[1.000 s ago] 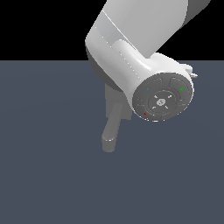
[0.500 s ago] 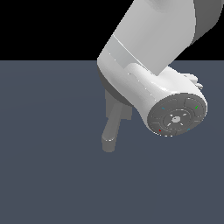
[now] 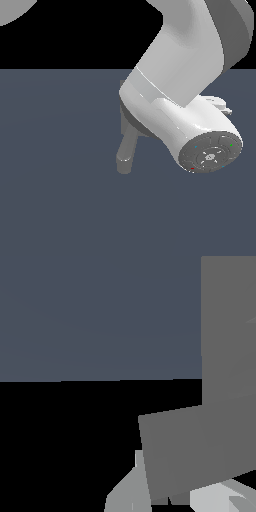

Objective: Turn on the faucet by rotating a designated handle.

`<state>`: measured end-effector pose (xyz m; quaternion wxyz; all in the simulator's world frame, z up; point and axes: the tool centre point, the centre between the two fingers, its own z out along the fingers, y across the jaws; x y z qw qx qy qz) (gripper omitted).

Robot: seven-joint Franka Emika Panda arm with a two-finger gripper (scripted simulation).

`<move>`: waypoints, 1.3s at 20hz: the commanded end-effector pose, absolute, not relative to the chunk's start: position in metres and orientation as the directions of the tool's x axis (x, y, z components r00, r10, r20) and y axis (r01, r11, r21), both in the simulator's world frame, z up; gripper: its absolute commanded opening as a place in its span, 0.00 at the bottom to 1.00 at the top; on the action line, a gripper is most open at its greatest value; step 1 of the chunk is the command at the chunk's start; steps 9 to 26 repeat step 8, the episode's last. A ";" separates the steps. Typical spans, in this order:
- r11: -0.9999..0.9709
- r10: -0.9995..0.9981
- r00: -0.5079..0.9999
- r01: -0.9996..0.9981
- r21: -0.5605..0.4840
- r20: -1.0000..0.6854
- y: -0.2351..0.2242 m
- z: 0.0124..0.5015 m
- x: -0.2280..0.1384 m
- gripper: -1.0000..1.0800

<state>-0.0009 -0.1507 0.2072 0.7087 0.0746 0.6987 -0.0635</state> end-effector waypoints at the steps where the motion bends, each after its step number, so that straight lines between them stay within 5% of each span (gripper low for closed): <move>1: 0.983 0.015 0.006 0.184 0.016 -1.000 -0.149 0.194 0.000 0.00; 26: 0.984 0.014 0.003 0.180 0.014 -1.000 -0.154 0.172 0.000 0.00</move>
